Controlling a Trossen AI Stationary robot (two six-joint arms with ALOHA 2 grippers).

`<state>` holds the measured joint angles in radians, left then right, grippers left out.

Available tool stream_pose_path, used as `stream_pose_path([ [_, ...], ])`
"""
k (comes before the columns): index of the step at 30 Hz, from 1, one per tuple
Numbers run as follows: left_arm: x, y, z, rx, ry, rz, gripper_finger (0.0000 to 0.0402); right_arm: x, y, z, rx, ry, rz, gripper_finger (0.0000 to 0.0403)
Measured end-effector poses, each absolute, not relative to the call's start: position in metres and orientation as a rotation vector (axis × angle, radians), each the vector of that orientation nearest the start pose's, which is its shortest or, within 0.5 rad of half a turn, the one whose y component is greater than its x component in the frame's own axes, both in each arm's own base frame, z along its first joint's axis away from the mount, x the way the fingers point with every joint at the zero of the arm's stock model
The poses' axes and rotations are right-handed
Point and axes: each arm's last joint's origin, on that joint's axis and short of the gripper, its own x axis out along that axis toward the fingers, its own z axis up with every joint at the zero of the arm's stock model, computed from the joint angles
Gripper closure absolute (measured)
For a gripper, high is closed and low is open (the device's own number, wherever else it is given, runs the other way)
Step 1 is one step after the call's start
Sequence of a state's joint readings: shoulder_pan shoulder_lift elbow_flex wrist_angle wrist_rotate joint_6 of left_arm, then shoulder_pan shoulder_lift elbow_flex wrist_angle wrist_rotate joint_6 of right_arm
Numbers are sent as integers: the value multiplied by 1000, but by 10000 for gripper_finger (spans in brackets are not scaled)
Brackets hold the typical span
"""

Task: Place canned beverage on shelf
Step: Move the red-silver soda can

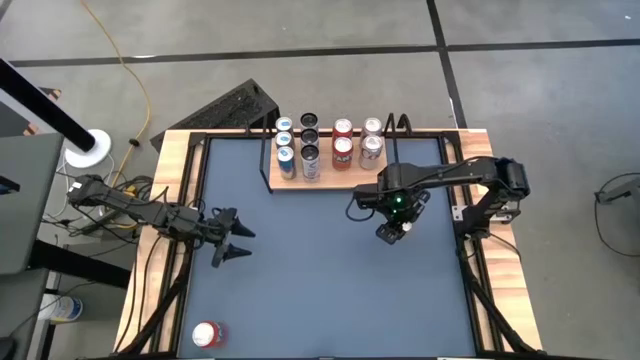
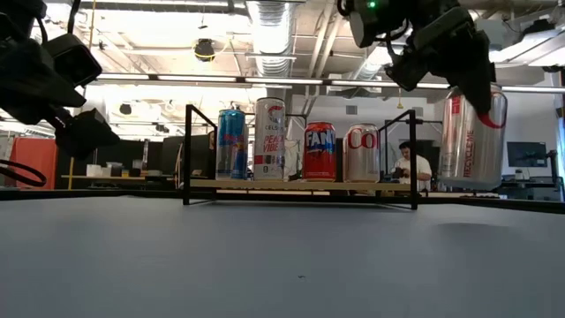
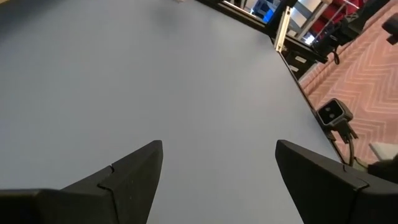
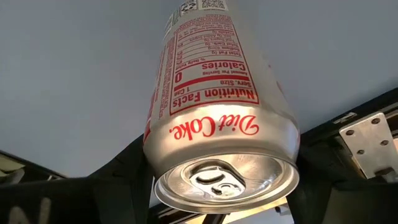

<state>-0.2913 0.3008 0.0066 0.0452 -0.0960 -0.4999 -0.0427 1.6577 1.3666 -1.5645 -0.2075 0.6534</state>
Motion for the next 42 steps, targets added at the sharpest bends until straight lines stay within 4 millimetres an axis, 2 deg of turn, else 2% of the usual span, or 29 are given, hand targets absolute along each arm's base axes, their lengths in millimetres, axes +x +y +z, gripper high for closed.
stream_pose_path([
  [15, 109, -30, 144, -476, 293, -131, 100, 269, -7, 261, 678, 1817, -496, 123],
  [28, 109, -30, 144, -485, 297, -135, 100, 272, -5, 260, 650, 1785, -491, 51],
  [35, 109, -30, 144, -486, 297, -134, 100, 273, -2, 260, 602, 1780, -439, 44],
  [39, 109, -30, 146, -483, 321, -131, 100, 274, 0, 271, 480, 1720, -459, 49],
  [42, 109, -31, 166, -496, 319, -166, 100, 276, 7, 286, 380, 1639, -450, 50],
])
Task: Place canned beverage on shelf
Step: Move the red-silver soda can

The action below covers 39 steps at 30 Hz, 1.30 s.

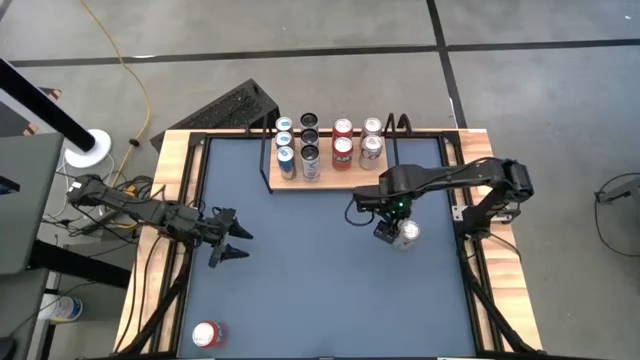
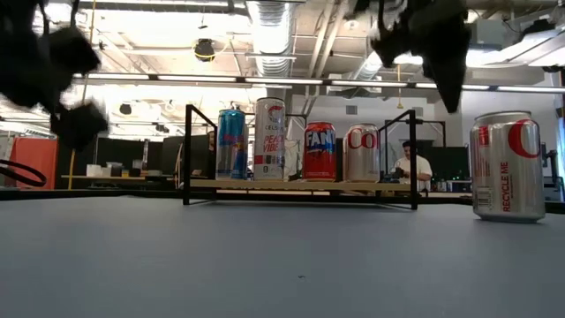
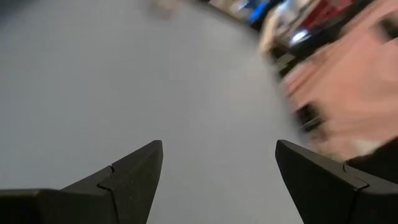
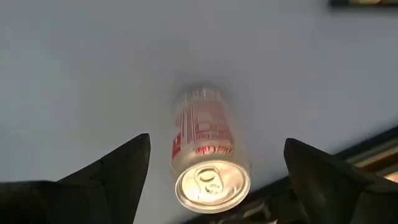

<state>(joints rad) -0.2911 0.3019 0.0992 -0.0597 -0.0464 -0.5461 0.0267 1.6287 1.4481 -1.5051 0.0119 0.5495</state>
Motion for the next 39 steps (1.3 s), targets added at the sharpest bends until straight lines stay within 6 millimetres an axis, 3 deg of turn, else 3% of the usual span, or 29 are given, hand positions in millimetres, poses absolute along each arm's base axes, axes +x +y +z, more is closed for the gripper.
stream_pose_path([
  [3, 108, -35, 194, -510, 257, -262, 100, 276, 17, 302, 316, 1526, -435, 51],
  [9, 112, -57, 228, -490, 268, -439, 100, 269, 39, 318, 257, 1352, -438, 51],
  [13, 120, -89, 250, -450, 341, -543, 100, 265, 52, 323, 246, 1318, -405, 51],
  [18, 133, -149, 265, -307, 550, -577, 100, 264, 57, 323, 233, 1310, -387, 51],
  [23, 136, -206, 279, -222, 701, -523, 100, 267, 55, 322, 222, 1297, -401, 51],
  [28, 131, -242, 296, -193, 813, -421, 100, 268, 53, 322, 240, 1290, -416, 51],
  [33, 118, -258, 293, -261, 975, -269, 100, 268, 55, 322, 273, 1281, -439, 51],
  [39, 108, -259, 282, -363, 1091, -109, 100, 269, 61, 322, 271, 1263, -418, 51],
])
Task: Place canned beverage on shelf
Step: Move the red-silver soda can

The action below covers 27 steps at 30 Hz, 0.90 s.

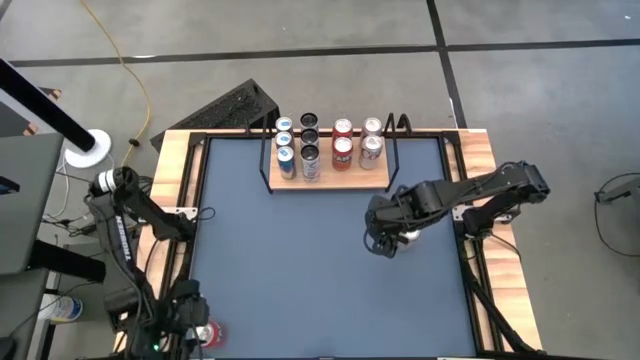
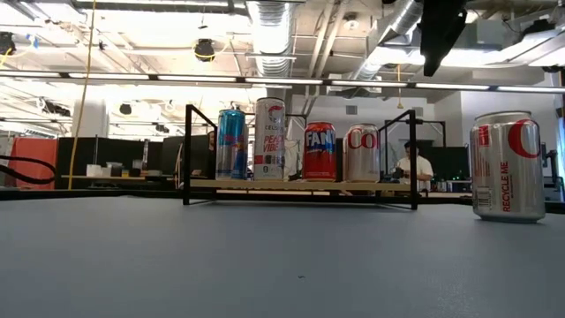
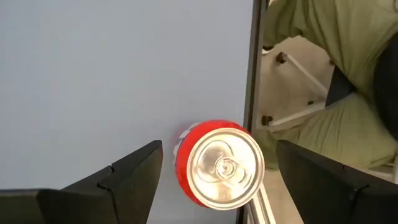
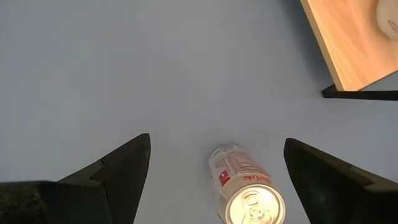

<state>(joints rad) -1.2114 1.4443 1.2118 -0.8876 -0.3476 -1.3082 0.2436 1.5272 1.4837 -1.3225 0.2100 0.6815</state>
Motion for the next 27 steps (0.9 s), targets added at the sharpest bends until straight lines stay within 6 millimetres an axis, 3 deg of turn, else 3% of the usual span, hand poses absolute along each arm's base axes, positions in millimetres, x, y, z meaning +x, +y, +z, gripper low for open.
stream_pose_path([
  [14, 108, -261, 280, -371, 1108, -133, 100, 268, 68, 323, 234, 1242, -413, 51],
  [27, 115, -283, 245, -273, 1195, -111, 100, 269, 68, 323, 221, 1233, -399, 51],
])
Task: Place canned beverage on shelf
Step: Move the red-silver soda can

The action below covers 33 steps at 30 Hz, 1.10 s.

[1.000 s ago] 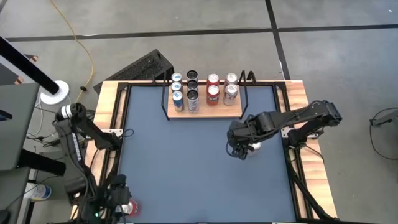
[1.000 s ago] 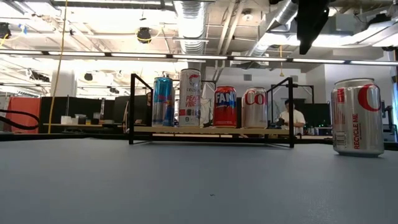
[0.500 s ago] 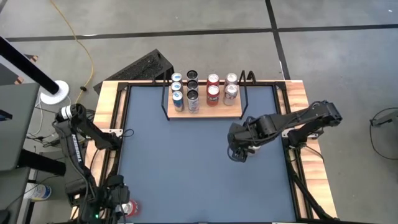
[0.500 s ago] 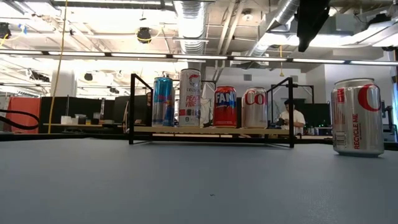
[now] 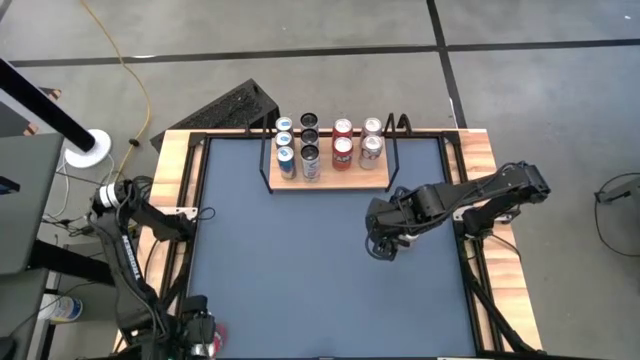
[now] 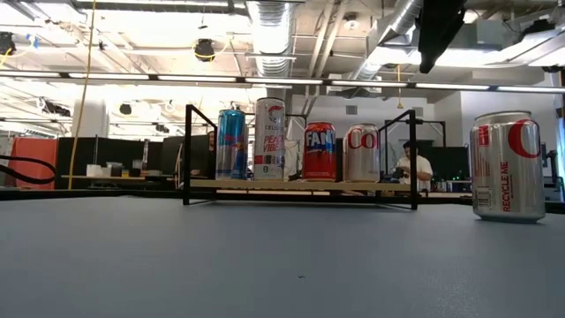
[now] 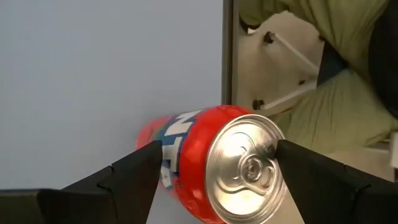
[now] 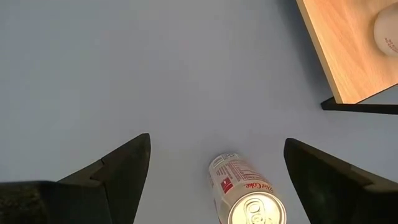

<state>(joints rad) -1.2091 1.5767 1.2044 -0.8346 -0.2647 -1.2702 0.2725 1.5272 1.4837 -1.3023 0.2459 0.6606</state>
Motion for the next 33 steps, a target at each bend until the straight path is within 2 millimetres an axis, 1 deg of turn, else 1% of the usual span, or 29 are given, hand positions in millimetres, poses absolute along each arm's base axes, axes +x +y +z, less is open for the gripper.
stream_pose_path([
  [5, 116, -284, 242, -262, 1224, -105, 100, 269, 68, 323, 218, 1232, -396, 51],
  [8, 119, -279, 242, -249, 1233, -80, 100, 269, 68, 323, 219, 1232, -396, 51],
  [13, 125, -274, 244, -210, 1246, -87, 100, 269, 68, 323, 219, 1233, -396, 51],
  [18, 128, -258, 254, -156, 1222, -78, 100, 269, 68, 323, 220, 1234, -395, 51],
  [26, 120, -233, 272, -137, 1189, -5, 100, 268, 73, 323, 223, 1233, -388, 51],
  [33, 116, -224, 282, -167, 1167, 6, 100, 267, 74, 323, 231, 1231, -391, 51],
])
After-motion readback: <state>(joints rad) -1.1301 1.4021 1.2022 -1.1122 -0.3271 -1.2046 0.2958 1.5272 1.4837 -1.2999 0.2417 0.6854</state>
